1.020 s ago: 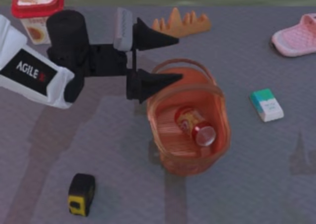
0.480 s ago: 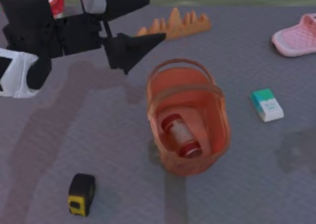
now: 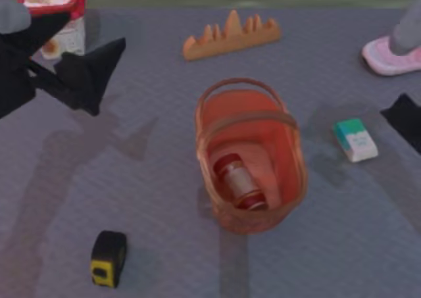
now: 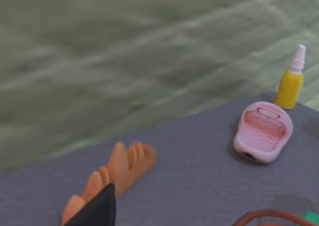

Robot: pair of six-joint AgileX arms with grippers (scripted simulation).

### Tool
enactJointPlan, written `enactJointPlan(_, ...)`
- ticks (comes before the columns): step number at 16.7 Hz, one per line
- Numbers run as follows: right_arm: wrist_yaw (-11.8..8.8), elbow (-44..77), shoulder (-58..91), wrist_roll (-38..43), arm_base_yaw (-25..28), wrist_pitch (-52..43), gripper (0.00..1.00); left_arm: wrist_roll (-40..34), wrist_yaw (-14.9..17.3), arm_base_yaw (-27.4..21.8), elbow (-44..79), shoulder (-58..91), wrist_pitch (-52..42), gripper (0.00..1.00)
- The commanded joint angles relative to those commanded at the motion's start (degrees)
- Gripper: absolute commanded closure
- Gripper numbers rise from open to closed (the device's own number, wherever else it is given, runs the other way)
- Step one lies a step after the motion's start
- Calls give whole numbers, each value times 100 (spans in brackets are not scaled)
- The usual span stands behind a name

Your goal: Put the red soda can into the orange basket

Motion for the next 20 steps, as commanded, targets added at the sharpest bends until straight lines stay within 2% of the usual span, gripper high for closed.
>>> enactJointPlan(6, -9, 3640, 3632, -1473, 1006, -2391, 0, 55, -1858, 466, -1870, -3676, -1623, 0)
enactJointPlan(11, 14, 5688, 5550, -2347, 1600, -3700, 0, 283, -3034, 721, -2941, -5879, -2439, 0)
enactJointPlan(13, 28, 6148, 5933, -2552, 1739, -3985, 0, 367, -3333, 776, -3197, -6348, -2618, 0)
enactJointPlan(15, 36, 6353, 6092, -2646, 1803, -4111, 0, 414, -3483, 802, -3321, -6570, -2700, 0)
enactJointPlan(20, 34, 6368, 6106, -2651, 1783, -4115, 0, 419, -3499, 804, -3334, -6594, -2708, 0)
